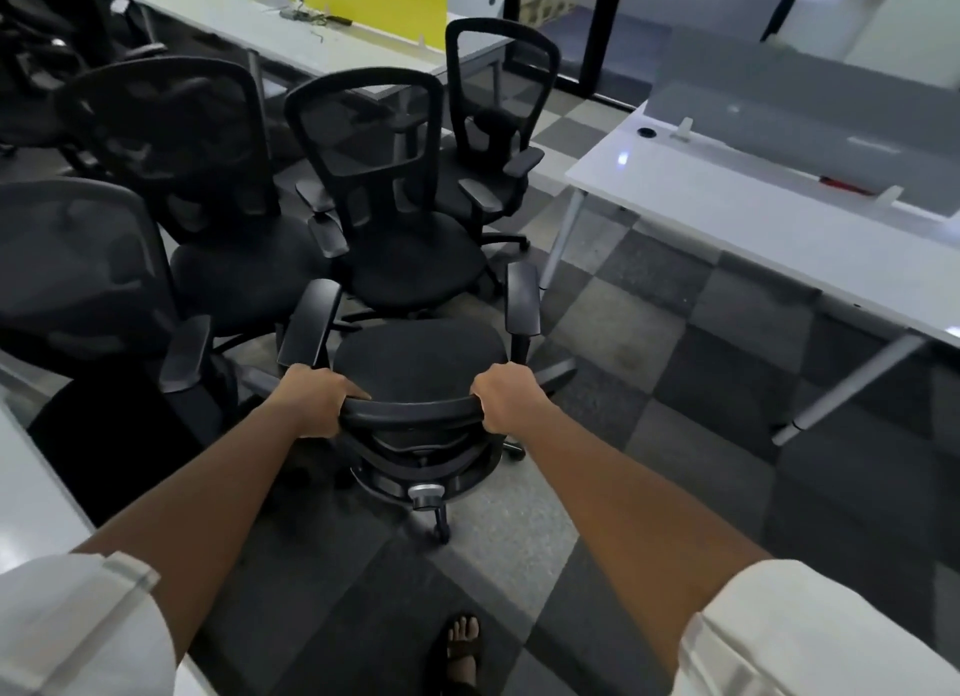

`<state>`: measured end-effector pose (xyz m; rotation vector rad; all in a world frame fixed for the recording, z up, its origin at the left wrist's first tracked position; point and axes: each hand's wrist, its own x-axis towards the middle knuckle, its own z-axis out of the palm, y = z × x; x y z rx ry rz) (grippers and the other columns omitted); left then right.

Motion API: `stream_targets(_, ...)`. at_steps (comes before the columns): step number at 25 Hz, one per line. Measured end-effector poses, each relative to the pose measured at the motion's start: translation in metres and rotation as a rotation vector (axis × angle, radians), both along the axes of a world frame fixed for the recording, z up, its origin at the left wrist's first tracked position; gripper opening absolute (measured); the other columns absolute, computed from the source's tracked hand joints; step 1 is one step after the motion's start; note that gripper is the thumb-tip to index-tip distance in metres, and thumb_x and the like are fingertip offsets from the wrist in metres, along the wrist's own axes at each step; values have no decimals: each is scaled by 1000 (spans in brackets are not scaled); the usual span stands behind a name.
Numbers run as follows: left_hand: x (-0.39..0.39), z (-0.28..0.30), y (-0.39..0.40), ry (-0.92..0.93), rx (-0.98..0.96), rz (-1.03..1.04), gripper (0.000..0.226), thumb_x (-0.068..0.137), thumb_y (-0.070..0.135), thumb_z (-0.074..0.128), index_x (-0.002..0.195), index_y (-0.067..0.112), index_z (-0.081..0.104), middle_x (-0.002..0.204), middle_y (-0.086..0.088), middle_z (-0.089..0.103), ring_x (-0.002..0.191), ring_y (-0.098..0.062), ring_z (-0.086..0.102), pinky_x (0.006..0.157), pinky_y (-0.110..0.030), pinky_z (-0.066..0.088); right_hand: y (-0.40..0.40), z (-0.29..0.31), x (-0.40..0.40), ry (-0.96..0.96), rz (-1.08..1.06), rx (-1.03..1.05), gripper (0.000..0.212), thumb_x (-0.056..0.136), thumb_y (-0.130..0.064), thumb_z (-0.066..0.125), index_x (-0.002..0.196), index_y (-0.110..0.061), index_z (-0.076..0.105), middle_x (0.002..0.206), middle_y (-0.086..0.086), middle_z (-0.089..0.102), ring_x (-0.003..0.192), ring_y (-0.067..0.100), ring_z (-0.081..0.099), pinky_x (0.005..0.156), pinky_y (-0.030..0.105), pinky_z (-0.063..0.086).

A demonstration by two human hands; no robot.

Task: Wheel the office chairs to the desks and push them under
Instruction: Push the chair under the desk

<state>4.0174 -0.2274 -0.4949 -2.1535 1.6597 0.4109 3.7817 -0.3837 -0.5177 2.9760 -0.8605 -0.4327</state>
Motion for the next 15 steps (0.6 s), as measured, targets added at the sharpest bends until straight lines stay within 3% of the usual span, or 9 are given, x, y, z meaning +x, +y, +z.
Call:
stream_targets(4, -29, 0, 3, 7, 50, 7, 63, 82, 24, 63, 135, 56, 53, 126, 20, 64, 128, -11, 53, 119, -54, 17, 9, 0, -37, 13, 7, 2, 11, 77, -13, 66, 84, -22, 68, 81, 3, 67, 74, 28, 63, 61, 31, 42)
stream_targets(7, -72, -3, 2, 36, 36, -17, 60, 83, 25, 64, 133, 56, 54, 121, 19, 66, 126, -13, 54, 120, -65, 4, 9, 5, -81, 71, 18, -12, 13, 78, -14, 65, 77, -23, 57, 66, -3, 52, 65, 25, 52, 57, 30, 37)
stream_targets(10, -127, -5, -6, 38, 18, -60, 62, 82, 25, 63, 134, 57, 54, 116, 18, 67, 123, -13, 56, 116, -72, -6, 4, 9, -136, 96, -19, 1, 16, 78, -13, 65, 74, -23, 53, 60, -5, 40, 65, 25, 50, 59, 33, 43)
stream_targets(15, -214, -12, -28, 53, -9, -147, 62, 82, 21, 62, 132, 57, 56, 115, 19, 68, 121, -12, 57, 114, -74, -7, 8, 20, -232, 145, -131, 9, 8, 79, -13, 65, 79, -21, 63, 67, -3, 52, 71, 26, 59, 66, 36, 54)
